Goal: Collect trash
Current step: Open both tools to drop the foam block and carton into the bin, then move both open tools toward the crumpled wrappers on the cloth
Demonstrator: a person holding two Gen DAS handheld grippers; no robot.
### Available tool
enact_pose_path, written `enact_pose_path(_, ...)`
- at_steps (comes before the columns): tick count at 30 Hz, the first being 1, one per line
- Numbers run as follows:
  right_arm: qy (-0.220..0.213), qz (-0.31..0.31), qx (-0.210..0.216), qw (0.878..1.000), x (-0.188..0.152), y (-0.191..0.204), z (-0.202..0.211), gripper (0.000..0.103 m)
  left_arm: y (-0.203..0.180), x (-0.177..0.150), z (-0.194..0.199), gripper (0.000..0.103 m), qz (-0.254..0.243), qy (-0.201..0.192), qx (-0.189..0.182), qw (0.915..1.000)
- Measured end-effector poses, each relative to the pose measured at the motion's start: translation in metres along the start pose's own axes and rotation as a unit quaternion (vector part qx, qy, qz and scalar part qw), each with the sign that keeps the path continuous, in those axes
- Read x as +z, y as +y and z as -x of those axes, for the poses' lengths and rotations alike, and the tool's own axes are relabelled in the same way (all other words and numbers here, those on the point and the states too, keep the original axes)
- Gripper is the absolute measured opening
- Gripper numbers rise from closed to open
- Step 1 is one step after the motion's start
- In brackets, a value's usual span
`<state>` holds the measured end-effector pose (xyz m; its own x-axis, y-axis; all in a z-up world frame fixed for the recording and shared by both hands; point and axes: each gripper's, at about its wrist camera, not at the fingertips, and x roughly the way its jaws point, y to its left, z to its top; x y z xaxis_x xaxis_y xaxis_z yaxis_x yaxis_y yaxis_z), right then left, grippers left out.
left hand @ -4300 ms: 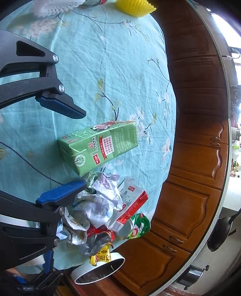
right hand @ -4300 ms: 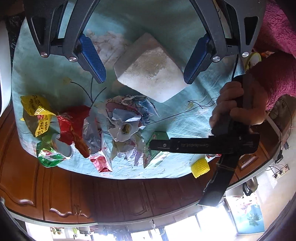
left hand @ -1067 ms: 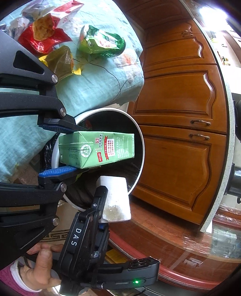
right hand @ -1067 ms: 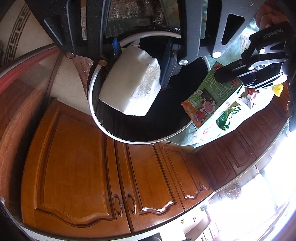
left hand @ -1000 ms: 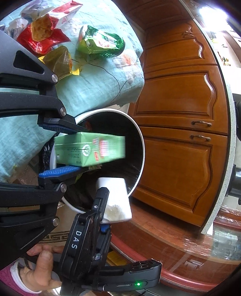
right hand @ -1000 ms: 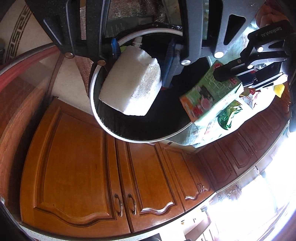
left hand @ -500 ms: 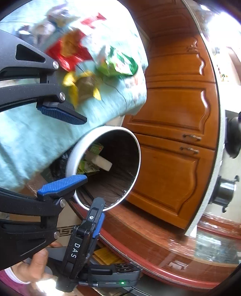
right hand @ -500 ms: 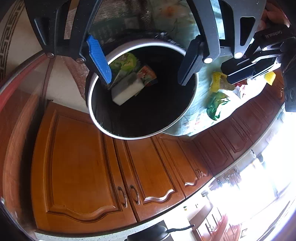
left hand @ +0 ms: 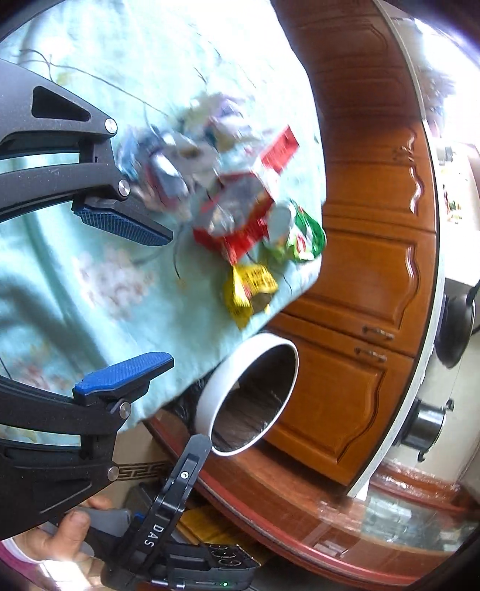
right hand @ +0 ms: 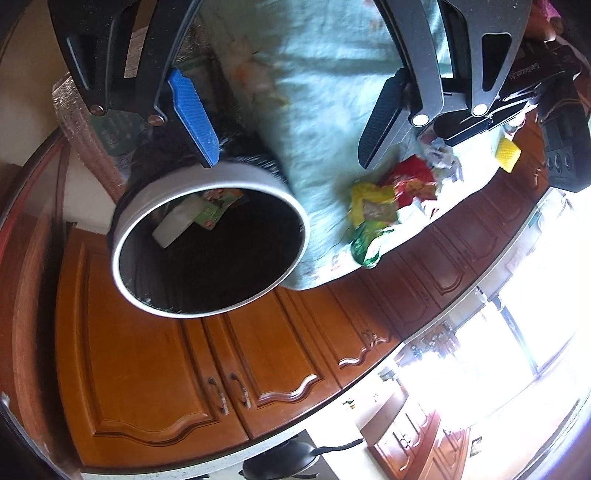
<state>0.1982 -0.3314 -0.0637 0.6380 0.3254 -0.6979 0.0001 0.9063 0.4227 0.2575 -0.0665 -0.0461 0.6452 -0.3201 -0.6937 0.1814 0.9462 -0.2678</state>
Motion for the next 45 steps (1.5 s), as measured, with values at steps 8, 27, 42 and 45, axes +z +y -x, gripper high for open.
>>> enact_pose_path(8,0.025,0.022,0.023,0.999,-0.018,0.04,-0.017,0.08,0.036,-0.019,0.035,0.06,0.043,-0.001,0.025,0.9987)
enact_pose_path(27,-0.008,0.034,0.02,0.999,-0.01,0.088,-0.054,0.091,0.075,-0.012,0.037,0.064,0.077,0.009,0.041,0.9962)
enact_pose_path(42,0.063,0.016,0.013,0.998,0.014,0.084,-0.119,0.058,0.077,0.002,-0.008,0.038,0.07,0.037,0.019,0.9967)
enact_pose_path(45,0.061,0.016,0.013,0.998,0.012,0.083,-0.116,0.04,0.076,0.003,-0.007,0.015,0.065,0.031,0.008,0.9974)
